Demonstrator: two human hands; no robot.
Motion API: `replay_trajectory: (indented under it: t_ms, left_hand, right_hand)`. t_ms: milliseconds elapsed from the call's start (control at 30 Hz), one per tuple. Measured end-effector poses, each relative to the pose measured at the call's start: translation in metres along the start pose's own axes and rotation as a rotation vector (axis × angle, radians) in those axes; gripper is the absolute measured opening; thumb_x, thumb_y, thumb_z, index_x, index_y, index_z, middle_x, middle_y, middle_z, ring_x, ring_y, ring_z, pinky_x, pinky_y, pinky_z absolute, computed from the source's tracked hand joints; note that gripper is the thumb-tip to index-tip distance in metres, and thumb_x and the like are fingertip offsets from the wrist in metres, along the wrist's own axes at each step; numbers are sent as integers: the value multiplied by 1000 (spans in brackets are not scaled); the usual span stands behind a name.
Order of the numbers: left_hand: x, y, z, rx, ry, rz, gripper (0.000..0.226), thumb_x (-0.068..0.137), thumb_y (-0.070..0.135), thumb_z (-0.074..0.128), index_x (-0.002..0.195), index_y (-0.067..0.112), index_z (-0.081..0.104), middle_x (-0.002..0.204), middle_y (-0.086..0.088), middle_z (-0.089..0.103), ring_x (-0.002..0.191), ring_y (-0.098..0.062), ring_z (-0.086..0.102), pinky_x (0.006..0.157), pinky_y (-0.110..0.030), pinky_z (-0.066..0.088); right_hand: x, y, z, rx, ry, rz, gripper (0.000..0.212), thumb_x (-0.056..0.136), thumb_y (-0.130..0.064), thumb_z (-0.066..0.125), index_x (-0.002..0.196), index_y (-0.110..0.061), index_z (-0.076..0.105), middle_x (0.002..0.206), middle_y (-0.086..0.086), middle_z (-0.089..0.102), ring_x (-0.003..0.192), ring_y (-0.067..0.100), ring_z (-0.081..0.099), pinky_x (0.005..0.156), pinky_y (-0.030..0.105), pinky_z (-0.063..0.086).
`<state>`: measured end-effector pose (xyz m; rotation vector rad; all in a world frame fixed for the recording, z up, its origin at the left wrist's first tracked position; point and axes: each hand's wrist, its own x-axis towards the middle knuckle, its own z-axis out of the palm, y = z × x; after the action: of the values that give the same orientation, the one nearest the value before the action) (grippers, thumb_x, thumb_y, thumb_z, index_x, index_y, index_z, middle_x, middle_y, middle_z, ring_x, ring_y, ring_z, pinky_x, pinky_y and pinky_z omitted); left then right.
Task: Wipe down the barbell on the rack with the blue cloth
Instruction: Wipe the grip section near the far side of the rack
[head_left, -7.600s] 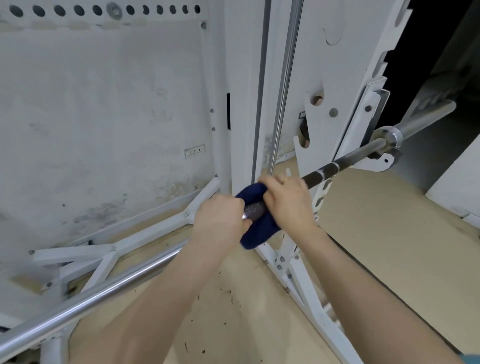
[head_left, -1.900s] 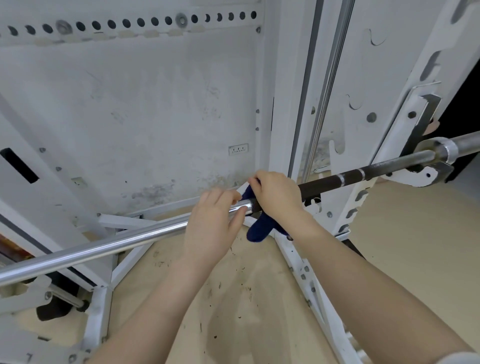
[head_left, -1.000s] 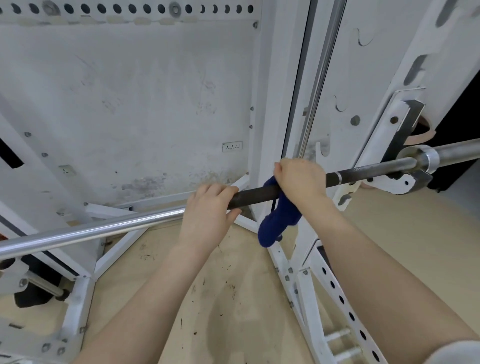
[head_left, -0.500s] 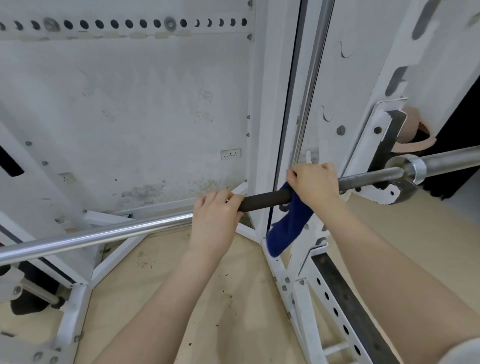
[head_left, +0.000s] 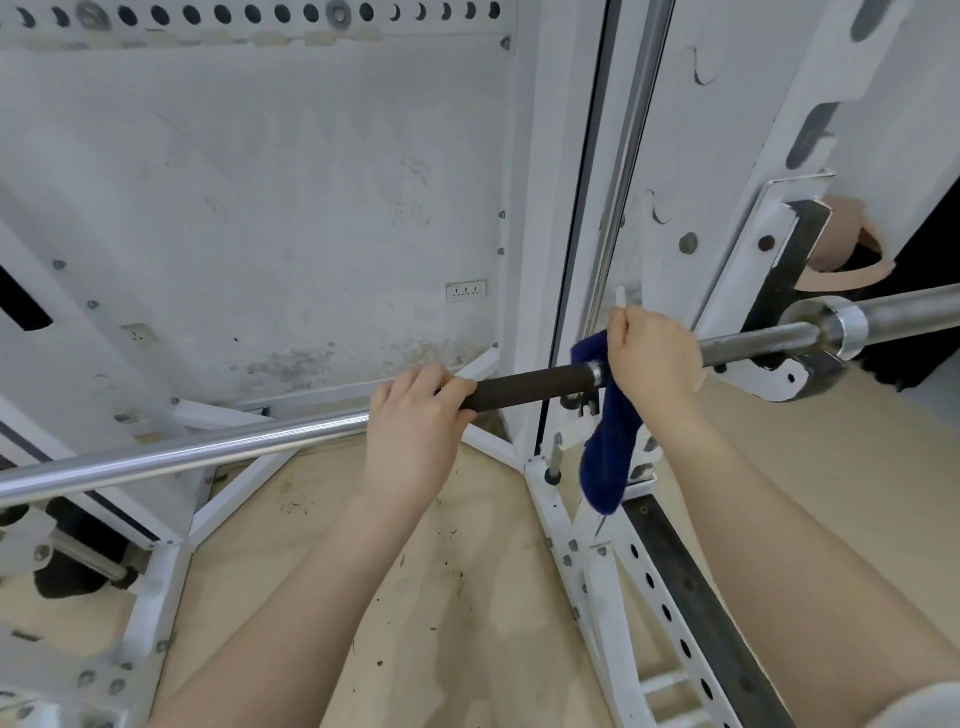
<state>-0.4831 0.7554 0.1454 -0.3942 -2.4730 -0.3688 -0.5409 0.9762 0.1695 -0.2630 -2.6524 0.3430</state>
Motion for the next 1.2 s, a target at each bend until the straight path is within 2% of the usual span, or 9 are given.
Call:
replay_trajectory:
  t_ms: [167,267,400,600,700,800,900,1067,1200]
  left_hand:
    - [-2,0,0,13,22,5,24,62,7,79,83,12,69,75,-4,63,68,-29,59,64,-35,42]
    - [0,0,-1,3,-5,6,25,62,8,80,84,12,69,75,-4,63,68,-28,59,64,-33,38]
    - [-1,2,-2,14,-21,-16,27,59,10,84,81,14,69,73,-2,63,66,-26,59,62,-31,37]
    - [9,1,-23,-130,-254,-95,24,84,11,60,107,15,63,97,-3,65,92,-27,57,75,-35,41]
    - [10,-9,-49,-270,-192,-227,26,88,15,54,114,16,58,100,2,63,94,-18,57,71,-28,42]
    - [11,-24,-69,-285,-100,-236,23,88,19,52,111,17,58,93,8,58,91,-13,54,69,-24,36]
    - [13,-40,-73,-319,-140,-234,22,88,14,49,107,14,61,96,1,64,85,-15,56,71,-26,40]
    - [5,-54,-65,-310,-238,-159,23,87,12,50,106,13,63,101,-3,64,93,-21,58,79,-35,47]
    - [4,-59,-53,-265,-333,-74,24,85,15,54,107,13,65,102,-6,65,95,-25,56,79,-35,44]
  right_hand:
    - [-34,-47,-3,95,-46,-317,28,100,-22,37,92,-8,60,81,8,59,78,26,58,67,33,42]
    - [-18,-30,-8,-125,-160,-436,17,98,-18,42,98,-8,56,90,9,61,80,29,60,68,35,44]
    - [-19,-37,-7,-262,-99,-226,22,99,-17,36,100,-6,55,81,7,59,69,28,57,60,33,42]
    - [-50,-106,4,143,-125,-249,41,102,-34,26,95,-8,58,88,10,65,82,30,61,68,34,39]
    - [-46,-107,-1,319,-190,-165,46,102,-36,23,90,-9,59,87,12,64,87,32,58,75,36,42]
    - [-42,-107,-17,628,-239,-71,45,102,-37,25,67,-17,45,66,-1,50,73,24,51,66,33,39]
    - [-55,-116,-27,823,-317,-30,48,100,-41,31,61,-13,37,58,-3,37,59,13,39,57,27,30]
    - [-97,-104,-2,642,-578,-134,29,83,-44,61,72,-21,47,68,-7,51,63,8,47,60,24,36]
    - [-119,-93,19,643,-582,123,23,87,-38,60,74,-27,44,77,-7,54,80,13,54,70,27,42]
